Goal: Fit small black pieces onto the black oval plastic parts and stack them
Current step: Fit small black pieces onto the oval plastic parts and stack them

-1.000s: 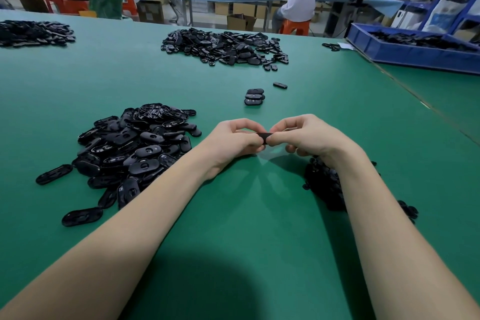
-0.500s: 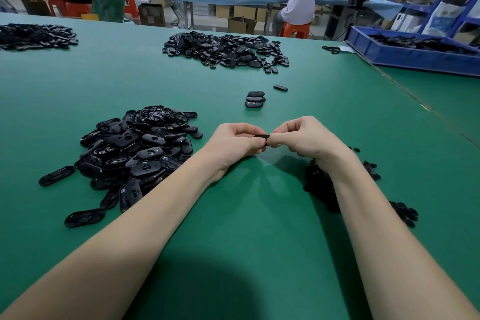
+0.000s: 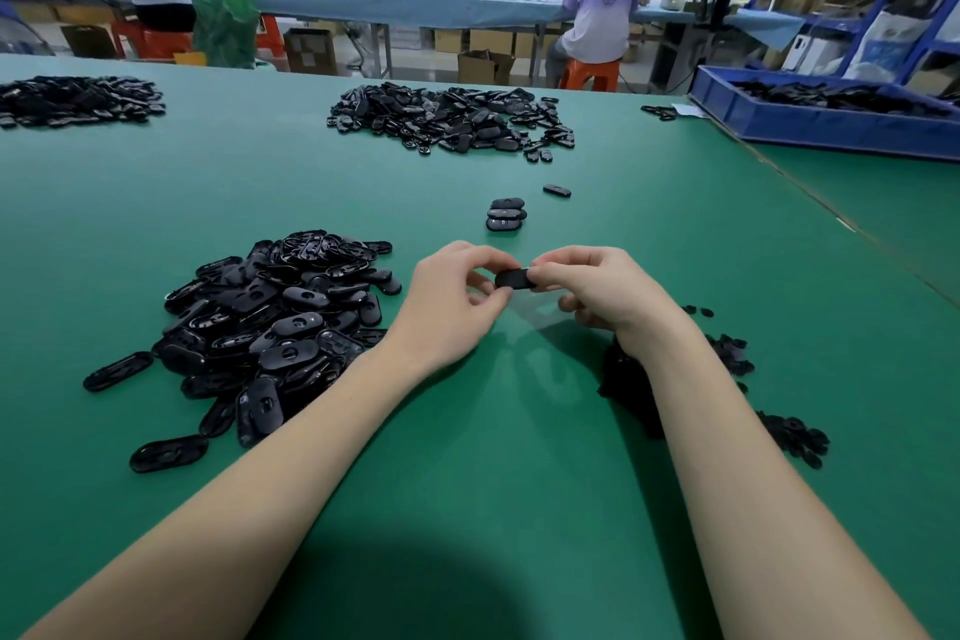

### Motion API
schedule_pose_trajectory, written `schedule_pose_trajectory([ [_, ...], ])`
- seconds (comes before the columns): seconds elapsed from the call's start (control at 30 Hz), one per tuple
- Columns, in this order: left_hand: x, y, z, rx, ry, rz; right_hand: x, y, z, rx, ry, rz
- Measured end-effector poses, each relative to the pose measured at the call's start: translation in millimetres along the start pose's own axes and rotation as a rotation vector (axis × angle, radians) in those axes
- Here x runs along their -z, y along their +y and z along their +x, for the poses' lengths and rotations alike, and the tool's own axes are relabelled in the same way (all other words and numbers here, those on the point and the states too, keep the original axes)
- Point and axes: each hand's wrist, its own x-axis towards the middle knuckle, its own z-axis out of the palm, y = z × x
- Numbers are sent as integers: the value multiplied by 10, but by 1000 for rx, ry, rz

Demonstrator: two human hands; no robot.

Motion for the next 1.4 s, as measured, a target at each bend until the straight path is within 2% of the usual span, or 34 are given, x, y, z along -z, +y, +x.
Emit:
schedule_pose_trajectory([
  [0.13,58,-88,141,-5,27,94,29,18,-6,6,13,-76],
  [0.3,55,-144,773,195,131,115,137,35,2,33,-58,-71],
  [0.47,-89,-130,1265,374,142,198,173,39,-8,53,-86,-14],
  [0.73,-296,-227,1434,418,165,251,228,74,-9,49,-127,-15],
  [0.93,-117,-272,1212,393,202,36,221,86,11,44,-148,-26],
  [1.03,19,-278,890,431,145,-130,207,76,9,41,-153,-51],
  [1.13,169,-267,581,439,-23,-200,167,50,-2,45,-152,-114],
  [1.27,421,-179,400,364,-304,-112,48,0,-29,88,-146,-235],
  [1.4,629,-152,335,315,-342,-58,-129,-101,-65,187,-166,-418],
])
